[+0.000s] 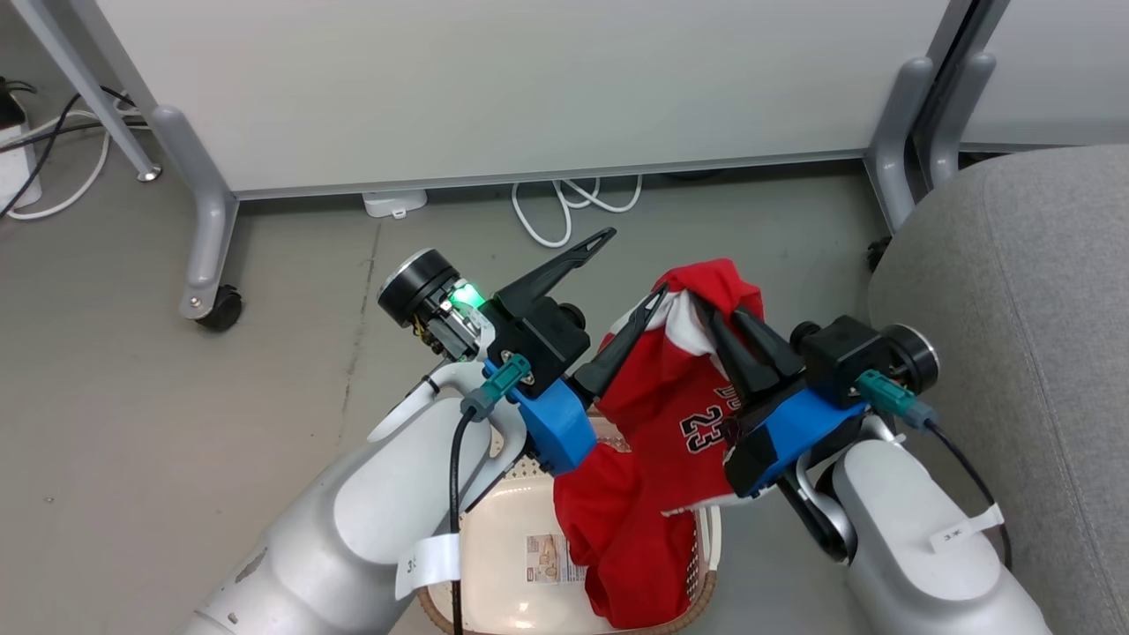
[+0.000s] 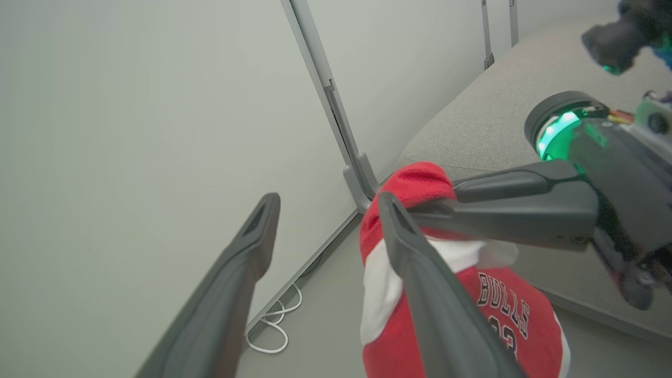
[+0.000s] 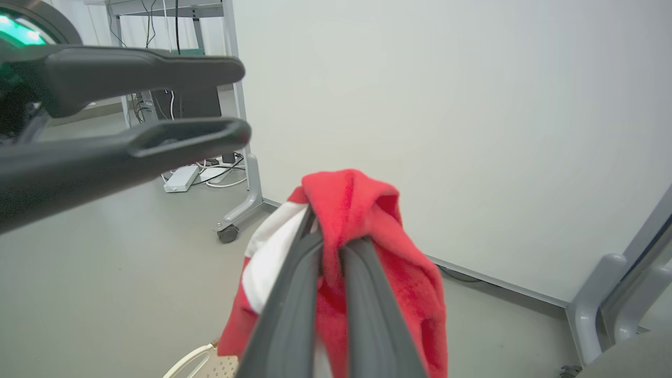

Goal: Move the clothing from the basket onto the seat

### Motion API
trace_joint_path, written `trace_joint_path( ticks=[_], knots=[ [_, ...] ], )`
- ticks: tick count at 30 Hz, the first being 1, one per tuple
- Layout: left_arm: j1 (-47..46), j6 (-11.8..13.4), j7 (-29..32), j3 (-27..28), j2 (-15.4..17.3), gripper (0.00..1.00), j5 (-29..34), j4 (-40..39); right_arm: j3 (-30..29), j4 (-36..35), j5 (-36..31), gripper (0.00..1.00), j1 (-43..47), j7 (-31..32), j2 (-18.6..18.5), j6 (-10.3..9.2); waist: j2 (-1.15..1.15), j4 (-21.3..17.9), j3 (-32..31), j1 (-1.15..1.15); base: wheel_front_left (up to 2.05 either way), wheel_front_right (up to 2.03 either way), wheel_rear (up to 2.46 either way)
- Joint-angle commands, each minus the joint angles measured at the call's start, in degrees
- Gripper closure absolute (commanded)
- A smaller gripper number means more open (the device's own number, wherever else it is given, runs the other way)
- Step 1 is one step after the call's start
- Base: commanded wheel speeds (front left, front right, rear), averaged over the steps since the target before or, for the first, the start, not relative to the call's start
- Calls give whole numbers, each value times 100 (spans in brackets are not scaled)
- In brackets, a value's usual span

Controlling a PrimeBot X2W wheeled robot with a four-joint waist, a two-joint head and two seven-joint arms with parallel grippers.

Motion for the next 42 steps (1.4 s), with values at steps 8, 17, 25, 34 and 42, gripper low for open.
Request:
trace_joint_path(
  ticks=[8,17,25,34,42],
  knots=[
    [-35,-40,-29,84,25,0,49,-35,-533,-175,-59,100,-86,-3,2,3,0,-277,266,0,0,0,0],
    [-139,-25,-29,29,24,0,-48,-22,-1177,-415,-161,100,-128,-4,9,2,0,-781,603,0,0,0,0],
    [-208,-26,-28,-235,38,0,-116,19,-1758,-655,-218,100,33,-4,57,3,0,-1281,837,0,0,0,0],
    [-289,-27,-28,-560,49,0,-199,72,-2269,-863,-265,100,232,-4,146,3,0,-1844,1014,0,0,0,0],
    [-284,-26,-28,-776,16,0,-302,107,-2572,-977,-299,100,440,-4,167,2,0,-2140,1057,0,0,0,0]
  ],
)
